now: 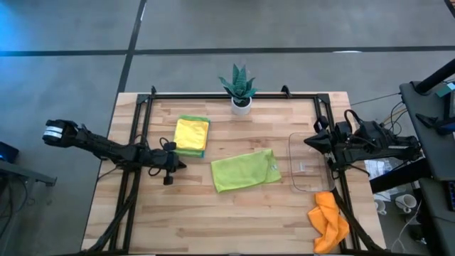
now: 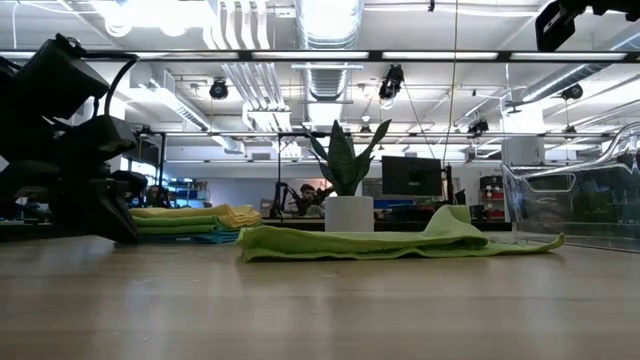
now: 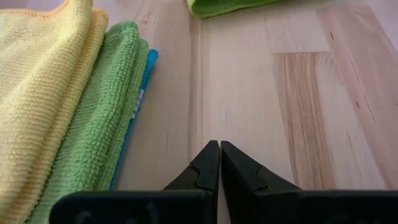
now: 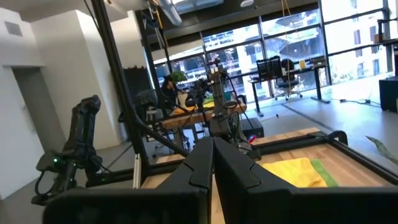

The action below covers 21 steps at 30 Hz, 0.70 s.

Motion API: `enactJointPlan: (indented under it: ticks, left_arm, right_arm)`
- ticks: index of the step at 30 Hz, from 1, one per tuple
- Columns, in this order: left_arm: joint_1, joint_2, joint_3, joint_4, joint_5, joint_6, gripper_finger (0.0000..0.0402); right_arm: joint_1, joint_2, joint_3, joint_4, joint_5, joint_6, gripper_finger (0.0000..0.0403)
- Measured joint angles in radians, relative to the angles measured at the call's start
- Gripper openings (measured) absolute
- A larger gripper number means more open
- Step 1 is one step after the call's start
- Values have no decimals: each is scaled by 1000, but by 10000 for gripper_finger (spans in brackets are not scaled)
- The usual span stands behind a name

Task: Fold microfiber towels
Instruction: Fold the light green towel on the table

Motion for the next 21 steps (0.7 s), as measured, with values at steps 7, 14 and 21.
enactJointPlan:
  ticks: [7,14,21]
  left_arm:
    - [0,4,0,0,0,0,0]
    - [0,4,0,0,0,0,0]
    - [0,4,0,1,0,0,0]
  right_arm:
    - [0,0,0,0,0,0,9]
    - [0,-2,1,-6,0,0,9]
    - [0,3,1,-7,0,-27,9]
